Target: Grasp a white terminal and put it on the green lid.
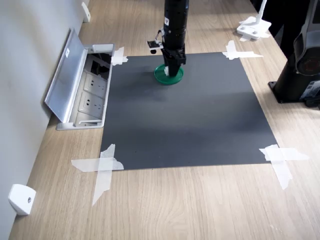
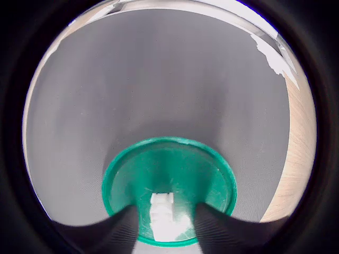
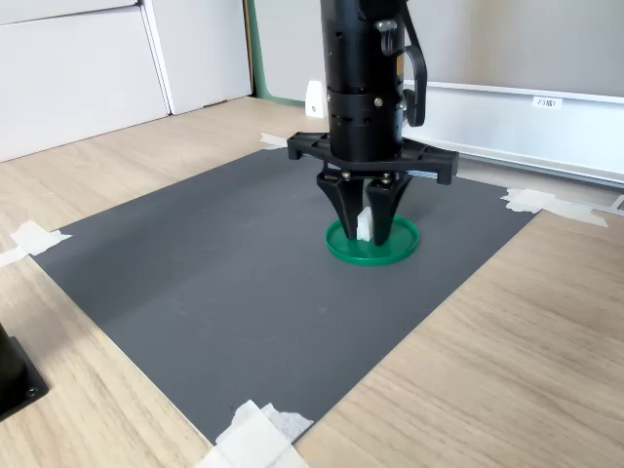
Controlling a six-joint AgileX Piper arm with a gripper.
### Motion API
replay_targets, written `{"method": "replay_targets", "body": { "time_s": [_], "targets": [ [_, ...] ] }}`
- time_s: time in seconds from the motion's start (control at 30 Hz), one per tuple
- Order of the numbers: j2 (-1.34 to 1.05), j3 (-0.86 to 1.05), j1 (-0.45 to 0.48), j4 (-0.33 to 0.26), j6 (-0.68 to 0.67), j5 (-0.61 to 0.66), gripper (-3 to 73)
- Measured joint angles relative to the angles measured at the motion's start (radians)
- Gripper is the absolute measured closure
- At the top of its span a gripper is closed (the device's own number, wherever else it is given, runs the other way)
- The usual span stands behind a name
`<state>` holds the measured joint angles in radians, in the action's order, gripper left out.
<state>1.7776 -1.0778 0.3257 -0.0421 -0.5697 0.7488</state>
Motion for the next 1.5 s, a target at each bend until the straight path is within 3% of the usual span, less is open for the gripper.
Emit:
{"method": "replay_targets", "body": {
  "time_s": [0.17, 0.37, 0.43, 0.53, 0.73, 0.83, 1.0, 1.23, 1.5],
  "targets": [
    [-0.016, 0.000, 0.000, 0.042, 0.031, 0.018, 0.8],
    [-0.179, 0.000, 0.000, 0.042, 0.041, 0.023, -1.5],
    [-0.244, 0.000, 0.000, 0.032, 0.028, 0.031, 2.1],
    [-0.364, 0.000, 0.000, -0.029, -0.005, 0.065, 13.5],
    [-0.568, 0.002, 0.000, -0.210, -0.049, 0.170, 52.0],
    [-0.659, 0.011, 0.000, -0.271, -0.047, 0.217, 65.4],
    [-0.859, 0.086, 0.000, -0.303, 0.023, 0.180, 69.9],
    [-1.170, 0.352, 0.000, -0.194, 0.246, -0.065, 70.0],
    [-1.477, 0.677, 0.000, -0.180, 0.307, -0.237, 70.0]
  ]
}}
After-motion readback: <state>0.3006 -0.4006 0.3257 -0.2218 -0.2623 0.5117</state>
